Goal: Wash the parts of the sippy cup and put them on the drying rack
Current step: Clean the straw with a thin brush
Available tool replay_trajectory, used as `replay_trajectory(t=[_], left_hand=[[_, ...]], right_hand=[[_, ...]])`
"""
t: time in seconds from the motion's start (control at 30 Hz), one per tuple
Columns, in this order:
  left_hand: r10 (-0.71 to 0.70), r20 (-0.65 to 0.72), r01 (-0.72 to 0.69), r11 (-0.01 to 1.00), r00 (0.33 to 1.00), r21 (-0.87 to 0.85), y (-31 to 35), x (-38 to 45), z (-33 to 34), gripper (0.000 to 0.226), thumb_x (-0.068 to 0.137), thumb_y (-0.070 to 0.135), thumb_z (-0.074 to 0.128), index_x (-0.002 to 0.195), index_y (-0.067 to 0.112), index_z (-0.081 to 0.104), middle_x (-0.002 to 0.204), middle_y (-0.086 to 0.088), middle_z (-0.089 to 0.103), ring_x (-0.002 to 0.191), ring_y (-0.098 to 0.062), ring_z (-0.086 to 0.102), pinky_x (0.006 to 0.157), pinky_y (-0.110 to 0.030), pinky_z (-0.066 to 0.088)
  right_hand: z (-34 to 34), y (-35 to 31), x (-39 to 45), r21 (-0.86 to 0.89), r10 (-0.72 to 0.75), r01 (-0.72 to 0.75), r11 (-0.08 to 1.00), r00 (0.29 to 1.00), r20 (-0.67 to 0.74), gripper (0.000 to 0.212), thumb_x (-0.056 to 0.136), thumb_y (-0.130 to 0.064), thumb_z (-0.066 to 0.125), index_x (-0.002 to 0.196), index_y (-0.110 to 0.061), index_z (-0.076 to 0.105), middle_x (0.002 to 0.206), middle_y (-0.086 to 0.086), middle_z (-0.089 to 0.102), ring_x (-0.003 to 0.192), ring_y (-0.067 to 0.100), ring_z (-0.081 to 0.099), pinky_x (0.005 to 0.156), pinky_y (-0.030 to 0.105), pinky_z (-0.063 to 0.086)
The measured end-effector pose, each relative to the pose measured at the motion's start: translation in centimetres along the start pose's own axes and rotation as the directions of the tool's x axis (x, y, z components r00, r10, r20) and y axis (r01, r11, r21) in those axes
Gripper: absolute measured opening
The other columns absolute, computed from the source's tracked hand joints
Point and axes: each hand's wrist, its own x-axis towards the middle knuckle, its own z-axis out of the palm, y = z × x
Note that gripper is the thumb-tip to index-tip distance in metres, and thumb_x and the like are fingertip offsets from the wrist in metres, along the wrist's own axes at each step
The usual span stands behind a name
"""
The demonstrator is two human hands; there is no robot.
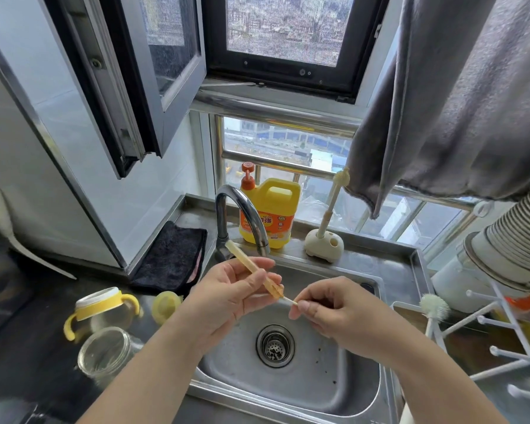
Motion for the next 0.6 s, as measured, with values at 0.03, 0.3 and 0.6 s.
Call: replay_trajectory(t=[0.03,0.3,0.6], left_hand=[[-0.004,0.013,0.003,0.998,1.0,0.055,-0.2,-0.2,0.1,0.031,0.072,0.004,0.061,0.102,-0.004,0.061,0.085,-0.02,0.07,0.079,-0.026,0.071,0.073,-0.035,0.06],[-0.064,-0.151,0.04,0.987,0.986,-0.157,-0.2,-0.1,0.4,0.017,0.089,0.006,0.051,0.1,-0.005,0.057,0.079,-0.018,0.071,0.068,-0.022,0.071,0.058,-0.027,0.059],[-0.095,-0.119,0.066,0.972,0.988,-0.227,0.2,-0.2,1.0,0.014,0.09,0.005,0.05,0.096,-0.005,0.058,0.076,-0.017,0.071,0.064,-0.023,0.071,0.053,-0.026,0.058]], right_hand=[[0.1,-0.1,0.1,0.012,-0.004,0.004,1.0,1.0,0.001,0.024,0.094,-0.022,0.055,0.077,-0.026,0.071,0.048,-0.01,0.044,0.052,0.015,0.036,0.052,0.029,0.028],[0.7,0.4,-0.6,0.061,-0.026,0.03,0.998,0.997,-0.075,0.025,0.094,-0.019,0.055,0.075,-0.026,0.07,0.052,-0.002,0.045,0.055,0.017,0.038,0.056,0.032,0.03],[0.6,0.3,-0.6,0.062,0.012,-0.012,0.998,1.0,-0.011,0.027,0.095,-0.019,0.054,0.074,-0.027,0.07,0.048,-0.009,0.047,0.053,0.015,0.04,0.055,0.029,0.033]])
